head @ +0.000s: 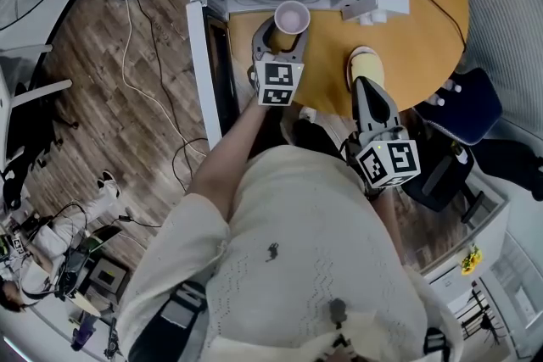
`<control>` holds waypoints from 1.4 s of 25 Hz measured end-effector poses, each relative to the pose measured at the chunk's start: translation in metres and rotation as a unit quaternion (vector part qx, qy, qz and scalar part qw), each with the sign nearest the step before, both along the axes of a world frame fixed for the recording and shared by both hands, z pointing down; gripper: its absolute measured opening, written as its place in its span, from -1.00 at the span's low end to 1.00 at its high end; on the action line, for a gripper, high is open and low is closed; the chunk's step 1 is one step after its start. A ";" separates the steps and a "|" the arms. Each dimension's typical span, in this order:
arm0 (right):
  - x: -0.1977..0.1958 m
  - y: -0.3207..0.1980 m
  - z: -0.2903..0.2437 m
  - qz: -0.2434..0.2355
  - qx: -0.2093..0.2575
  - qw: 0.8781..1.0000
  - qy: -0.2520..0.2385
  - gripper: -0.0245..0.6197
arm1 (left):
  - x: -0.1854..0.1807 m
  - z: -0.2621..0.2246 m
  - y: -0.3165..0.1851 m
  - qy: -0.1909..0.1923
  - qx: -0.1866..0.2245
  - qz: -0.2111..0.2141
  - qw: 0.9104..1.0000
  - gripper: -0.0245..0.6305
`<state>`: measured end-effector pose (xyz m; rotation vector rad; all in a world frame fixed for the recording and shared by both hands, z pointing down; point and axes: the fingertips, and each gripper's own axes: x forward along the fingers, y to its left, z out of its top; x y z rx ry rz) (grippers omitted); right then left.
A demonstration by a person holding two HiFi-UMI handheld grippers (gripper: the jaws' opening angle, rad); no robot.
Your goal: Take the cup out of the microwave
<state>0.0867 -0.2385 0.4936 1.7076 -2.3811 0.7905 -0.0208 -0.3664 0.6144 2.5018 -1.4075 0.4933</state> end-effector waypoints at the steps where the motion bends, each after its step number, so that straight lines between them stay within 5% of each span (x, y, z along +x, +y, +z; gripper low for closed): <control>1: 0.000 0.002 0.000 -0.002 0.000 1.000 0.001 -0.90 | 0.000 -0.002 0.003 0.001 0.002 0.001 1.000 -0.06; 35: -0.013 0.037 -0.016 -0.061 0.023 0.998 0.010 -0.90 | -0.036 -0.060 0.097 0.002 0.036 0.037 0.999 -0.06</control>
